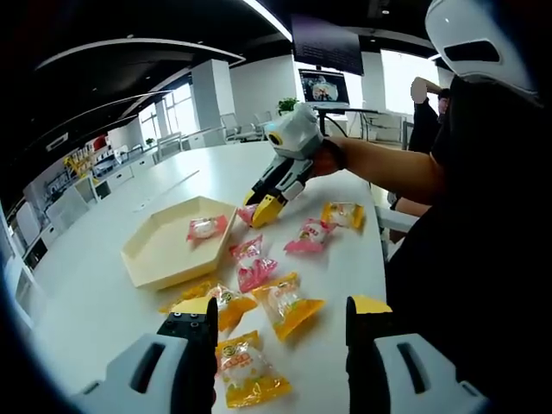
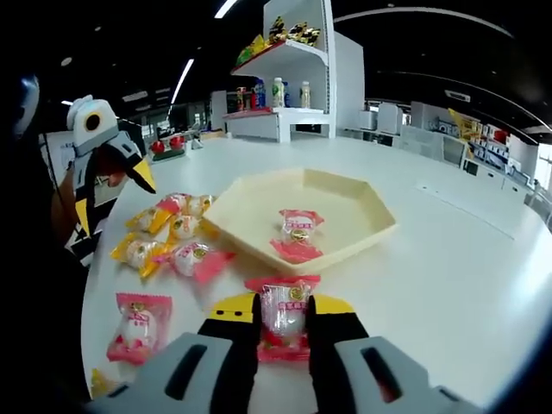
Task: Pick up the marshmallows scattered on the table and place them into the bowl on the table
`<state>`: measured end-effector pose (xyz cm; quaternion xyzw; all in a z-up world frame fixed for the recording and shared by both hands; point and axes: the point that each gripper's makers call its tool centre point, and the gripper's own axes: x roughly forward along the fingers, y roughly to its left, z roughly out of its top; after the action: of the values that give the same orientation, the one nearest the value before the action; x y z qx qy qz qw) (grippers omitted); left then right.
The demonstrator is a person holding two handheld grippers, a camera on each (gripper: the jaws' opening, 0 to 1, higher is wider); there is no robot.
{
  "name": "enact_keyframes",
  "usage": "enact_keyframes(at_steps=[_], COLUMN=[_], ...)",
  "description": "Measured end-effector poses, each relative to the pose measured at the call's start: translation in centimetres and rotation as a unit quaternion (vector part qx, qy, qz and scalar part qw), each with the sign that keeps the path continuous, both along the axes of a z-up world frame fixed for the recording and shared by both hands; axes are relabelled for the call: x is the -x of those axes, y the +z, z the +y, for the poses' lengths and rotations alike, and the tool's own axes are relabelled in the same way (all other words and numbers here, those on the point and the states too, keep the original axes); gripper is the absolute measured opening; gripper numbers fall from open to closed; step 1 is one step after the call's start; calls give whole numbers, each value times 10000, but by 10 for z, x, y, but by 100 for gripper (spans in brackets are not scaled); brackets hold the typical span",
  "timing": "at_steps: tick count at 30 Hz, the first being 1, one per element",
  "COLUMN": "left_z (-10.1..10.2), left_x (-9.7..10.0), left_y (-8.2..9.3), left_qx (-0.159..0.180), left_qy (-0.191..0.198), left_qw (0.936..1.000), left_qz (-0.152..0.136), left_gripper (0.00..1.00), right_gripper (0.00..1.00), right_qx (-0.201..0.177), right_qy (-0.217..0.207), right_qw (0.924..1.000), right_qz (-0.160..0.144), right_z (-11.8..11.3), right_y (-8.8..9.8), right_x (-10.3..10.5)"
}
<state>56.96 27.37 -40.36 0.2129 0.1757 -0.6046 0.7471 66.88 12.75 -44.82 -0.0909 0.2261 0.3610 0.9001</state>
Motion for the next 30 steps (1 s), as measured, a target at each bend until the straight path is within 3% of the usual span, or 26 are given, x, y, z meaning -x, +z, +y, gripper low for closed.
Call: enact_keyframes(at_steps=[30], left_z=[0], left_x=[-1], left_y=[-2], left_qx=[23], left_qy=[22], left_qw=[10000], left_qz=[31], left_gripper=[60], right_gripper=[22], right_qx=[-352], right_qy=[-42], right_qw=[9994], right_qz=[4], right_z=[-10], right_y=[13], right_x=[6])
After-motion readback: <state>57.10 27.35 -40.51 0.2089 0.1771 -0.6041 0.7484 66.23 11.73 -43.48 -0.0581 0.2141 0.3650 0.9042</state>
